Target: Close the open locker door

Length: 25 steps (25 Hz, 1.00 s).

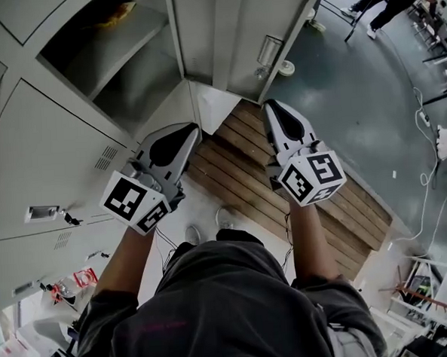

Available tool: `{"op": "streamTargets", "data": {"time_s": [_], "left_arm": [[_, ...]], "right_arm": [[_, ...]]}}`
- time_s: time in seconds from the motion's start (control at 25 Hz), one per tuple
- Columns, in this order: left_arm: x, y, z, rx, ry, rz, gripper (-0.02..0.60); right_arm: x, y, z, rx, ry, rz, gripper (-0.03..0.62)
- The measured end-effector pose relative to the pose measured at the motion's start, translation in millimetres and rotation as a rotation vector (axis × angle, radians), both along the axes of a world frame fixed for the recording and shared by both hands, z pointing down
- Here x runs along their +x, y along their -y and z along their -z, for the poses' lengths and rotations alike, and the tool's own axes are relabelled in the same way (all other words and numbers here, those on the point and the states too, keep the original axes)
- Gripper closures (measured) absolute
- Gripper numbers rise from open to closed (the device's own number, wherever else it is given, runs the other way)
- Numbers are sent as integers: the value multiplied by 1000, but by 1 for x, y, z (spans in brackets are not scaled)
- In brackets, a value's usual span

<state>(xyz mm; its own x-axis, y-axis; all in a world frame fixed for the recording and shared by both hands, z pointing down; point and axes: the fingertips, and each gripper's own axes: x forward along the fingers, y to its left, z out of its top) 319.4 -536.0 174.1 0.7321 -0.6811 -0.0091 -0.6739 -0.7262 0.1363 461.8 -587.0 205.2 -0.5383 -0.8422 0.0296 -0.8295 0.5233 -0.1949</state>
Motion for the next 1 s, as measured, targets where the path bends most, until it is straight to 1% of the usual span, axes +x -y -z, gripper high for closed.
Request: {"op": "streamTargets", "data": {"time_s": [0.4, 0.72, 1.0], "left_arm": [[9, 37, -7, -11, 11, 44, 571], [18, 53, -14, -22, 14, 62, 571], [19, 62, -15, -28, 13, 88, 571]], "right_arm": [[23, 52, -8, -11, 3, -9, 563], [34, 80, -16, -25, -1, -13, 497], [38, 97, -14, -22, 5, -8, 477]]}}
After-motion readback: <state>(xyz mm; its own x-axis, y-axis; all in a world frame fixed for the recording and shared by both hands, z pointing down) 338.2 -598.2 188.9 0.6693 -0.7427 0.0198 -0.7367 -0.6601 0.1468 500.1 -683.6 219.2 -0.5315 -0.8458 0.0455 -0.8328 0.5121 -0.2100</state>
